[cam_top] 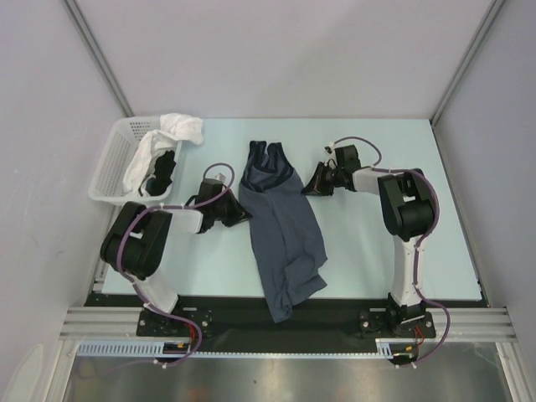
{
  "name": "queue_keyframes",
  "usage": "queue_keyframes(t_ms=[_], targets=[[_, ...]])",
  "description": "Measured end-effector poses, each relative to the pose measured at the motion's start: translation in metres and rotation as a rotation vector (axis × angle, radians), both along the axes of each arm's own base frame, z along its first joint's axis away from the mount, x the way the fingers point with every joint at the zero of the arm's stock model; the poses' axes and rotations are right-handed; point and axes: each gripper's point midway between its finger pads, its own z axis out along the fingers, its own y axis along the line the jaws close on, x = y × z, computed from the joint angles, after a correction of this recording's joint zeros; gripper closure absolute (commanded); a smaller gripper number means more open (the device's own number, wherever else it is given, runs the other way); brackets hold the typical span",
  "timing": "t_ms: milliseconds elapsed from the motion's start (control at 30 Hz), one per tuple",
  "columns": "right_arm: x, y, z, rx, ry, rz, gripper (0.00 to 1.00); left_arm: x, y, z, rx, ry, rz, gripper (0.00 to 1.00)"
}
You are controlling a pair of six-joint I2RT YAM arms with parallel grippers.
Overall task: Fold and stack the tank tops
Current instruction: Fold the tank top
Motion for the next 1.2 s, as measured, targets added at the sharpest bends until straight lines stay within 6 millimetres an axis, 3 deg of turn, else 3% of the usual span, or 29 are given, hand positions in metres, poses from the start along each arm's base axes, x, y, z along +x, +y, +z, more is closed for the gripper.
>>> queue_keyframes(t_ms=[267, 600, 700, 767, 867, 900, 933, 967, 1000, 1033, 1100, 1200], targets=[[0.023, -0.018, 0.000, 0.037, 0.008, -0.099, 1.00, 0.058, 0.002, 0.002, -0.019, 0.012, 0.026, 1.00], [0.076, -0.046, 0.003, 0.060, -0.011, -0.277, 1.00, 0.172, -0.021, 0.012, 0.031, 0.004, -0.008, 1.00], [0.095, -0.048, 0.003, 0.073, -0.019, -0.298, 1.00, 0.192, -0.025, 0.019, 0.038, -0.016, -0.015, 1.00], [0.106, -0.048, 0.004, 0.070, -0.034, -0.303, 0.98, 0.191, -0.023, 0.018, 0.048, -0.012, -0.016, 1.00], [0.112, -0.044, 0.004, 0.062, -0.036, -0.298, 0.84, 0.174, -0.014, 0.005, 0.063, 0.014, -0.004, 0.99], [0.111, -0.042, 0.004, 0.059, -0.034, -0.294, 0.65, 0.167, -0.012, 0.004, 0.047, 0.019, -0.001, 0.92], [0.109, -0.039, 0.004, 0.062, -0.030, -0.290, 0.56, 0.161, -0.009, 0.004, 0.049, 0.017, 0.001, 0.82], [0.110, -0.035, 0.010, 0.072, -0.045, -0.275, 0.51, 0.152, -0.004, 0.003, 0.049, 0.019, 0.008, 0.72], [0.109, -0.031, 0.014, 0.070, -0.060, -0.264, 0.45, 0.142, 0.001, 0.003, 0.046, 0.027, 0.012, 0.48], [0.106, -0.029, 0.017, 0.062, -0.068, -0.261, 0.42, 0.134, 0.005, 0.006, 0.038, 0.020, 0.016, 0.39], [0.087, -0.027, 0.020, 0.047, -0.068, -0.254, 0.29, 0.121, 0.013, 0.016, 0.024, -0.010, 0.038, 0.22], [0.046, -0.029, 0.025, -0.006, -0.055, -0.248, 0.28, 0.102, 0.028, 0.023, 0.024, -0.037, 0.062, 0.14]])
